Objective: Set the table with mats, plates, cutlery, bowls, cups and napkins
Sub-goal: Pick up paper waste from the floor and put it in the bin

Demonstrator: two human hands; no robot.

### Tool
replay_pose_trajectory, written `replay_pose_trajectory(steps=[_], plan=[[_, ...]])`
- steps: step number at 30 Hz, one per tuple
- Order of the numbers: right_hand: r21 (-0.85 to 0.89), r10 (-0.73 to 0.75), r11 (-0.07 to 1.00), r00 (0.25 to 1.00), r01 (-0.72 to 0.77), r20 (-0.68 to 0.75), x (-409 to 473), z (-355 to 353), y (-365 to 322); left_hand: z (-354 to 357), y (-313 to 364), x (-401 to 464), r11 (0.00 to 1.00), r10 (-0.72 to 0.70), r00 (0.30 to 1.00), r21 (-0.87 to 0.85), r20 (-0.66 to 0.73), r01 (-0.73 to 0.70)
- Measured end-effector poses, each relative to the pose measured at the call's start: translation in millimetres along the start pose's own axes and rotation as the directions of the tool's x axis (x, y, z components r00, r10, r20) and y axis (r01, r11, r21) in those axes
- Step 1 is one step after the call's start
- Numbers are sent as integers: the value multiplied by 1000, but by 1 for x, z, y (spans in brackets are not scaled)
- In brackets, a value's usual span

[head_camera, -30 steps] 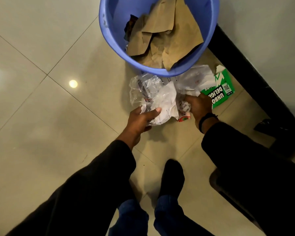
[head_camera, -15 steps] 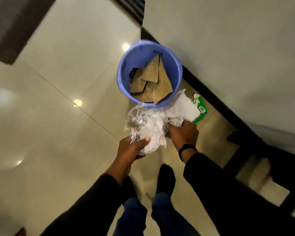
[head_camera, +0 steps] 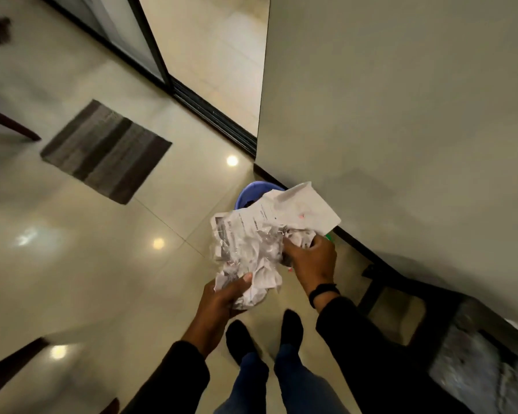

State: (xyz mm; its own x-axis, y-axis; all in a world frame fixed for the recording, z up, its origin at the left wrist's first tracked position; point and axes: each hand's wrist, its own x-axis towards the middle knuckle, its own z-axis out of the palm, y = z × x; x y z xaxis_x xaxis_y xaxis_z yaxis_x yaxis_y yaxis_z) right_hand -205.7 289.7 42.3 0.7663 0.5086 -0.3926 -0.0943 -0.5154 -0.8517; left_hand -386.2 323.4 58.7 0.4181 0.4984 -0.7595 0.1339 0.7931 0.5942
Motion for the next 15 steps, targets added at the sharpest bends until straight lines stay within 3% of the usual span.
replay_pose_trajectory(steps=[4, 9, 15], plan=[[125, -96, 988, 993, 86, 76, -27, -13, -44, -2, 36, -31, 992, 95, 994, -77, -53, -99], [307, -110, 951, 977, 50, 182, -29, -26, -54, -2, 63, -34, 973, 151, 985, -164, -78, -162], [302, -101, 953, 954, 11, 281, 1, -31, -35, 9, 78, -1, 976, 106, 989, -180, -103, -124]])
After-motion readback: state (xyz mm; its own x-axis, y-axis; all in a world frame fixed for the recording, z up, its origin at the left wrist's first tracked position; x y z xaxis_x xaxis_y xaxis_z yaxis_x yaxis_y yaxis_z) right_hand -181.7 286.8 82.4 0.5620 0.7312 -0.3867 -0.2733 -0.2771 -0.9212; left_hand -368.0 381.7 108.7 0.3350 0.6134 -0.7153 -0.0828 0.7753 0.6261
